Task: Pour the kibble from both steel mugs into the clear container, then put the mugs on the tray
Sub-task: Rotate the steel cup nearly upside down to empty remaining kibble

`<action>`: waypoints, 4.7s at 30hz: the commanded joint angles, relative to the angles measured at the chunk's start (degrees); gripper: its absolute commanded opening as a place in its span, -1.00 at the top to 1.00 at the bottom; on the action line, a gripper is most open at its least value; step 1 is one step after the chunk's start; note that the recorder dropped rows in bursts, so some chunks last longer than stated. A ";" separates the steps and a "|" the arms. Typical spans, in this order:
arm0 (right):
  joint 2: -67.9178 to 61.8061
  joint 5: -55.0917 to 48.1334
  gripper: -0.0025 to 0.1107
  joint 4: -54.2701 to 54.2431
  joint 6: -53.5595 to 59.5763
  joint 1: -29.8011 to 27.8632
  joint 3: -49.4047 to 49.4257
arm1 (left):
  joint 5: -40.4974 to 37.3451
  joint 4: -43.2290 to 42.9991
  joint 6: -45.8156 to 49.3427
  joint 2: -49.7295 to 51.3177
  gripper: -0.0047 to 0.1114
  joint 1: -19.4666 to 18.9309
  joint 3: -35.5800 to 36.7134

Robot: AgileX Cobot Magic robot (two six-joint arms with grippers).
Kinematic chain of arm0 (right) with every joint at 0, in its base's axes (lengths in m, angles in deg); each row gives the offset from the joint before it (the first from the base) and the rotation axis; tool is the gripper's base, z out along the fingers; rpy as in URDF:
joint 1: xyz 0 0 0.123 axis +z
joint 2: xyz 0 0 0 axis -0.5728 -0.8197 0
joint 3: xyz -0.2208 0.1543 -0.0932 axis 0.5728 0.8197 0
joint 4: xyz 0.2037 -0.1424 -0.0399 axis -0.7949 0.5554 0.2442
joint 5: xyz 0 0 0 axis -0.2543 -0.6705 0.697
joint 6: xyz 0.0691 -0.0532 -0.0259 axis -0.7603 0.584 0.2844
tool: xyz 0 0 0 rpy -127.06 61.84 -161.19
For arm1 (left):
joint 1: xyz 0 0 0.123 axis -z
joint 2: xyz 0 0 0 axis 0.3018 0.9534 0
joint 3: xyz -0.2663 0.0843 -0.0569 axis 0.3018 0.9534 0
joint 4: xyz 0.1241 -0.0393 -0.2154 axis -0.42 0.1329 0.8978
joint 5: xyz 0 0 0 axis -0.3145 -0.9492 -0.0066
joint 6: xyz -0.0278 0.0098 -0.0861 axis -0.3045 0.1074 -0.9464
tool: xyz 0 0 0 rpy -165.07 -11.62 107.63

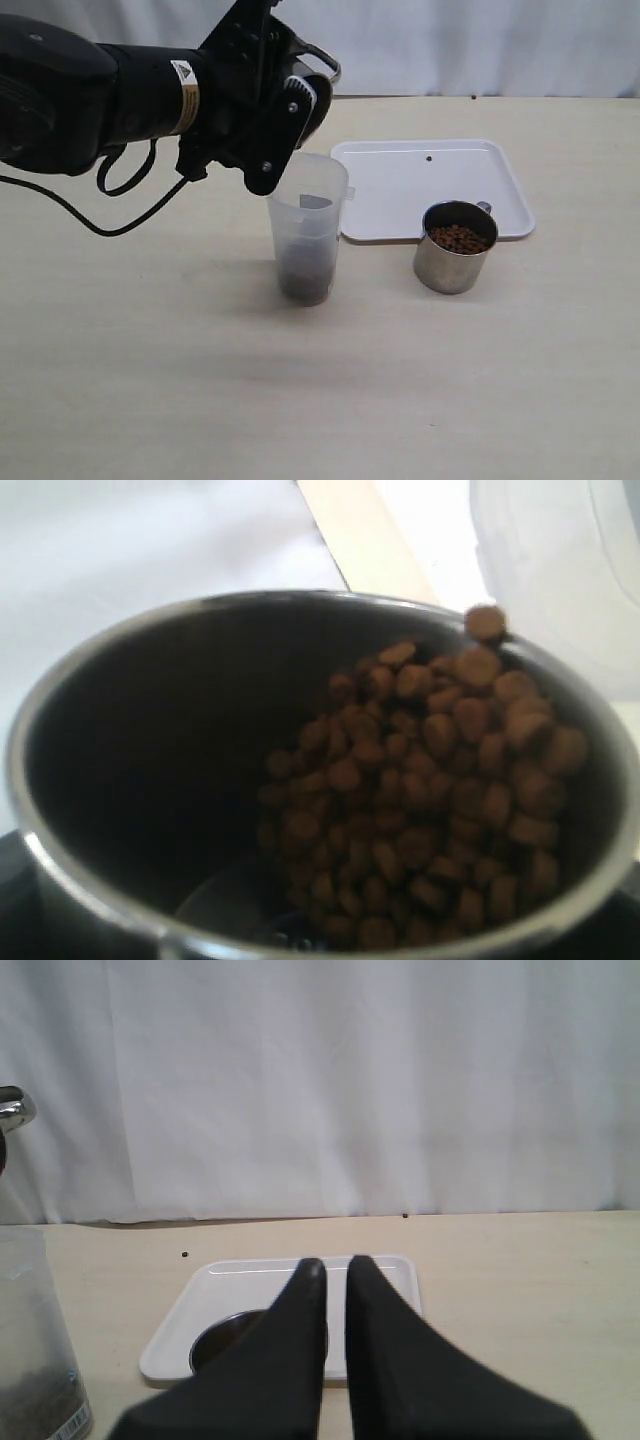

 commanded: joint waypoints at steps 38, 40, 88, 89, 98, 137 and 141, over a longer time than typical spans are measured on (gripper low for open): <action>0.21 0.24 0.86 -0.15 0.00 0.25 0.23 | -3.12 0.27 8.09 -0.29 0.92 2.51 -0.68; 0.21 0.24 0.86 -0.15 0.00 0.25 0.23 | -3.12 0.27 9.03 -0.29 0.92 2.51 -0.68; 0.21 0.24 0.86 -0.15 0.00 0.25 0.23 | -4.72 0.27 27.21 -0.29 0.92 3.53 -0.68; 0.21 0.24 0.86 -0.15 0.00 0.25 0.23 | -4.59 0.27 27.82 -0.29 0.92 3.61 -0.68; 0.21 0.24 0.86 -0.15 0.00 0.25 0.23 | -1.95 0.27 29.83 -0.29 0.92 4.14 -0.68; 0.21 0.24 0.86 -0.15 0.00 0.25 0.23 | -3.10 0.27 43.66 -0.29 0.92 4.14 -3.06; 0.21 0.24 0.86 -0.15 0.00 0.25 0.23 | -2.54 0.27 31.01 -0.41 0.92 4.14 -3.06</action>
